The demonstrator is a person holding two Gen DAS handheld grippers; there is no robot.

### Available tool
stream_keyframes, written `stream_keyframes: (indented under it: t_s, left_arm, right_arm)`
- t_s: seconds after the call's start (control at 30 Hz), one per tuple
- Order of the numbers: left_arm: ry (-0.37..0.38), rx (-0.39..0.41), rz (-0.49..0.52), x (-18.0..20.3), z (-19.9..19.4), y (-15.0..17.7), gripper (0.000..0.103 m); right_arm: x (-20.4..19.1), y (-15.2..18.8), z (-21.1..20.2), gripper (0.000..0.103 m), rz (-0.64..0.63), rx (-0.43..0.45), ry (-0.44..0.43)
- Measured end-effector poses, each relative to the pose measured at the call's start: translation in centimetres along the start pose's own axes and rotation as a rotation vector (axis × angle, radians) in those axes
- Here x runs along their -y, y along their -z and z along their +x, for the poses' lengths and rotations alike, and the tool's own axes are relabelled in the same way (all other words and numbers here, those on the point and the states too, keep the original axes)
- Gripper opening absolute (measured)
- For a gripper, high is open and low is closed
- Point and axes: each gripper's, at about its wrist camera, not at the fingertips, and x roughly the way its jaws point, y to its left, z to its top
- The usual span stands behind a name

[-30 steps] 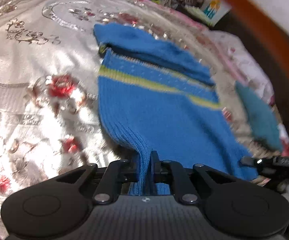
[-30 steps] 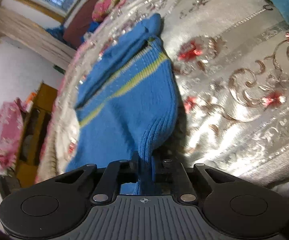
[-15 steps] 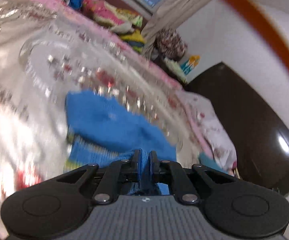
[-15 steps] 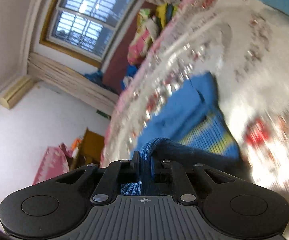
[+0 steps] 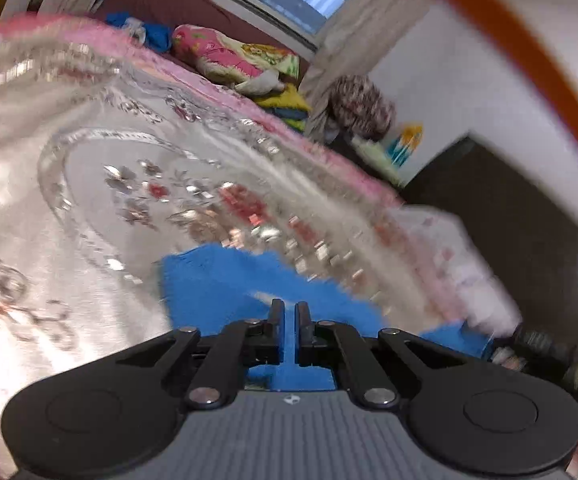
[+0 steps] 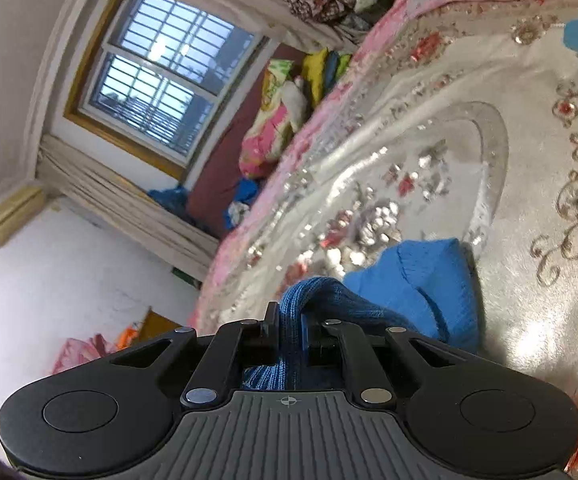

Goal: Fold small clothes

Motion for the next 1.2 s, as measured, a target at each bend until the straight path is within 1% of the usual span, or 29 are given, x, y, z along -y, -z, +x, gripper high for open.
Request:
stream_keyframes:
  t_s: [0.03,0.13,0.23,0.27,0.3,0.4,0.43,0.57,0.63,0.67,0.7,0.8,0.93,1.07,1.17,1.2]
  left_arm:
    - [-0.023,-0.013,0.045,0.4,0.3,0.4,0.010]
    - [-0.019,-0.059,0.117,1.6,1.8,1.1,0.013]
    - [-0.049,-0.092,0.224,3.2,3.4,1.7,0.024]
    - [-0.058,-0.104,0.249,3.5,3.9,1.9,0.031]
    - [-0.075,-0.116,0.272,3.8,4.6,2.2,0.035]
    - [-0.132,-0.140,0.316,4.2,6.3,2.9,0.038]
    - [-0.140,-0.143,0.322,4.3,6.4,3.2,0.038]
    - [-0.143,-0.161,0.346,5.0,7.2,3.6,0.038]
    - [-0.158,-0.175,0.370,5.4,7.4,3.8,0.030]
    - [-0.157,-0.180,0.373,5.5,7.6,3.7,0.017]
    - [-0.146,-0.183,0.361,5.4,7.4,3.5,0.014]
    - [-0.111,-0.147,0.328,5.4,6.4,2.4,0.013]
    - [-0.096,-0.054,0.276,5.0,4.5,-0.4,0.013]
    - [-0.129,0.031,0.234,4.0,4.3,-3.1,0.013]
    - [-0.168,0.058,0.198,2.8,5.4,-4.4,0.012]
    - [-0.188,0.055,0.190,2.3,6.0,-4.5,0.012]
  right_arm:
    - [0.3,0.0,0.7,0.011,0.009,-0.006,0.012]
    - [0.7,-0.2,1.9,0.011,0.025,-0.012,0.024]
    - [0.5,-0.2,1.9,0.011,0.009,-0.016,0.017]
    - [0.4,-0.1,1.9,0.011,-0.002,-0.019,0.019]
    - [0.5,-0.1,1.9,0.011,-0.006,-0.021,0.021]
    - [1.1,0.0,1.6,0.011,0.011,-0.030,0.019]
    - [1.2,0.0,1.5,0.011,0.014,-0.032,0.019]
    - [1.4,0.0,1.2,0.011,0.013,-0.044,0.015]
    - [1.4,0.0,1.1,0.011,0.014,-0.047,0.009]
    - [1.3,-0.1,1.0,0.011,0.014,-0.048,0.008]
    - [1.3,-0.1,0.9,0.011,0.014,-0.048,0.003]
    - [1.0,-0.4,0.7,0.011,0.022,-0.044,-0.014]
    - [0.8,-1.1,0.3,0.011,0.053,-0.020,-0.046]
    - [0.3,-1.9,1.2,0.011,0.039,0.002,-0.020]
    - [0.2,-2.3,2.5,0.011,0.038,0.003,-0.010]
    - [0.2,-2.3,2.9,0.014,0.037,0.000,-0.006]
